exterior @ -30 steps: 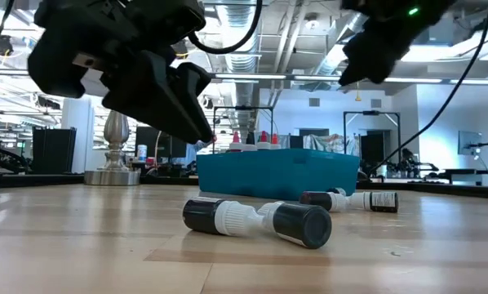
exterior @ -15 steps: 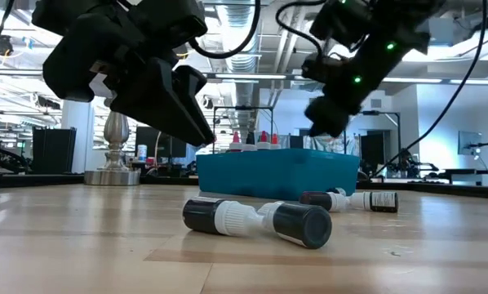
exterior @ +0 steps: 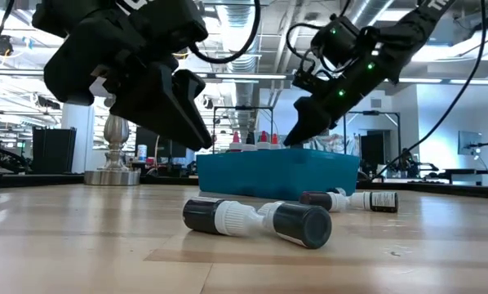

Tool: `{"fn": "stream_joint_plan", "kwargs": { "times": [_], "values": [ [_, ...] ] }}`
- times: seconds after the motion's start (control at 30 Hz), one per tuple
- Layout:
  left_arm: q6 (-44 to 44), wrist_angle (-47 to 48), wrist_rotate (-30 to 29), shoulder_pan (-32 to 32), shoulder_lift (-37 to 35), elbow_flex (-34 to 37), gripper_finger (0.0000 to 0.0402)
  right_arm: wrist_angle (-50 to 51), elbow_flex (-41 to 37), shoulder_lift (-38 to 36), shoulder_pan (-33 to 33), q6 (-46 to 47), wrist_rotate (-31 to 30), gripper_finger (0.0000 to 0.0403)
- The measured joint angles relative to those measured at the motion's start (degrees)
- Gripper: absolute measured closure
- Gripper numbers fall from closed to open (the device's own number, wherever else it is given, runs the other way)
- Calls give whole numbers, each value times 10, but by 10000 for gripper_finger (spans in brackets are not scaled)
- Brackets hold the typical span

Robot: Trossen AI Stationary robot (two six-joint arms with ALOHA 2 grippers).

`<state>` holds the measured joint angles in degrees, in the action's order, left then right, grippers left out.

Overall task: Pick & Place food coloring
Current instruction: Put the small violet food coloring bottle into the blue bin, then put the small red food coloring bottle into the blue bin

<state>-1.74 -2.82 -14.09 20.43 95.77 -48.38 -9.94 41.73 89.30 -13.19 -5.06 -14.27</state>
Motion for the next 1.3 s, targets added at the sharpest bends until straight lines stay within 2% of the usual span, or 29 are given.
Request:
{"fn": "stream_joint_plan", "kwargs": {
  "times": [0.23,0.6,0.77,1.13,1.3],
  "values": [
    [-3,-6,-1,0,0,0,275,-34,-26,3,-24,-9,70,321],
    [-6,-9,-1,0,0,0,275,-35,-27,4,-27,-6,72,316],
    [-6,-9,-1,0,0,0,275,-36,-27,4,-27,3,102,307],
    [-9,-9,3,0,0,0,275,-39,-27,4,-23,-10,103,252],
    [6,-43,64,1,12,-1,275,-45,-26,-1,3,-45,103,232]
  ]
}}
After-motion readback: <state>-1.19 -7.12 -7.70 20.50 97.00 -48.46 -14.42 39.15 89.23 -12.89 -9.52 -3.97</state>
